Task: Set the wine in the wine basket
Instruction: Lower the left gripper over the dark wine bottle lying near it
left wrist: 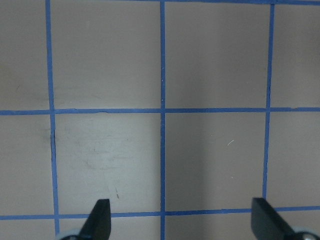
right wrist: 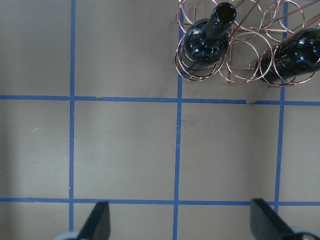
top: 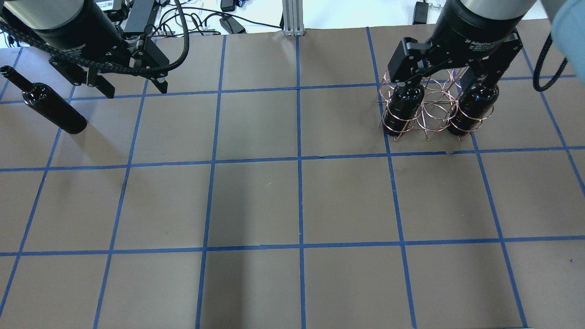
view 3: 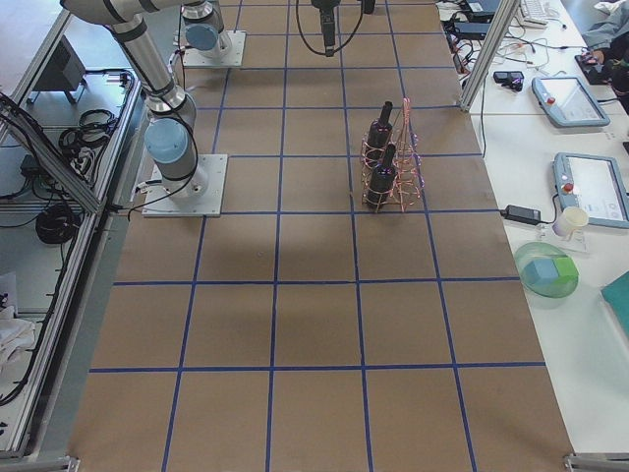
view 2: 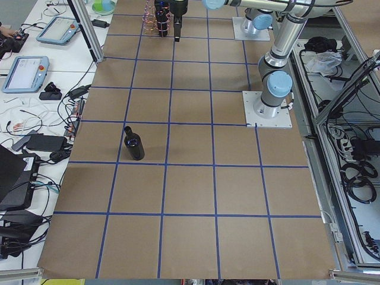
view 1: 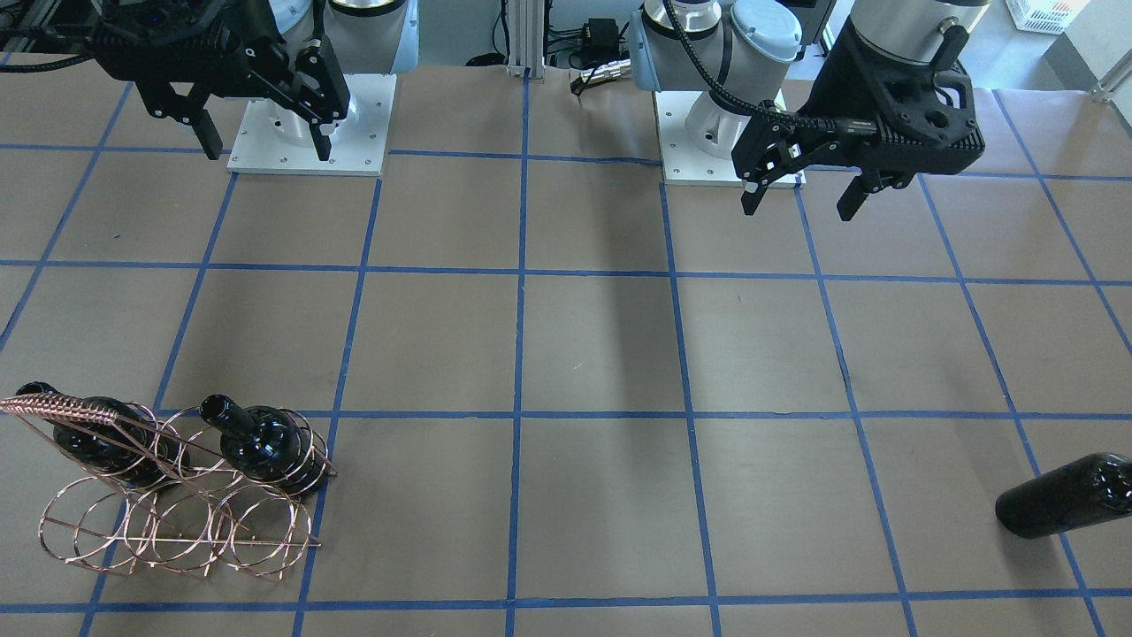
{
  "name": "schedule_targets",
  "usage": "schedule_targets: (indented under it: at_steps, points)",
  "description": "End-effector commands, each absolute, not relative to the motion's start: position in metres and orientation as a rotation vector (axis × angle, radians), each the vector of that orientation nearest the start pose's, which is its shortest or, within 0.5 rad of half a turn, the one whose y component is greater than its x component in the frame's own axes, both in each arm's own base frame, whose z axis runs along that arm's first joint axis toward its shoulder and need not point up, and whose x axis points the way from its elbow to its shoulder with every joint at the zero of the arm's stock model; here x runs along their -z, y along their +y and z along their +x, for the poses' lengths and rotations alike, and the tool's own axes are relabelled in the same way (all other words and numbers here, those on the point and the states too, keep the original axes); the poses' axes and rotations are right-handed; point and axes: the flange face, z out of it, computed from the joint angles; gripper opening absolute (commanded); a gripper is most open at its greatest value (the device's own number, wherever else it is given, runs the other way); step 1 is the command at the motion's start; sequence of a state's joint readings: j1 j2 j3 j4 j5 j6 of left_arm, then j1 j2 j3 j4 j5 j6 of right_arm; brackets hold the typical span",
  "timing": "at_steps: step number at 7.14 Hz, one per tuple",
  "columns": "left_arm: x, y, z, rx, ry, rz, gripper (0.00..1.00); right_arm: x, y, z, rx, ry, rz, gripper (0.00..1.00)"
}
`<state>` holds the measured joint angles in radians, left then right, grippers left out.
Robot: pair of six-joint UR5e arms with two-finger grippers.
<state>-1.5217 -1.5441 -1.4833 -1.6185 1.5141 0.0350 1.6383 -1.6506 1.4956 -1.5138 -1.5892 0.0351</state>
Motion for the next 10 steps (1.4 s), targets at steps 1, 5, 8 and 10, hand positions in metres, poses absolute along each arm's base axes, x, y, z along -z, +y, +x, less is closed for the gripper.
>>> schedule_targets:
  at_steps: [1, 5, 8, 10]
  points:
    - [-0.5399, -0.4903, -0.115, 0.112, 3.193, -0.019, 1.0, -0.5573, -0.4527, 0.1624, 0.156, 3.151, -0.049, 1.0]
    - [-0.5379, -0.491, -0.1148, 0.099, 3.193, -0.019, 1.0, -0.5573, -0.4527, 0.1624, 0.156, 3.151, -0.052, 1.0]
    - [-0.5384, -0.4881, -0.1144, 0.07, 3.203, -0.047, 1.0, -0.5572, -0.4526, 0.1624, 0.154, 3.151, -0.052, 1.0]
    - [-0.537, -0.4885, -0.107, 0.05, 3.204, -0.053, 1.0, -0.5564, -0.4525, 0.1624, 0.151, 3.151, -0.052, 1.0]
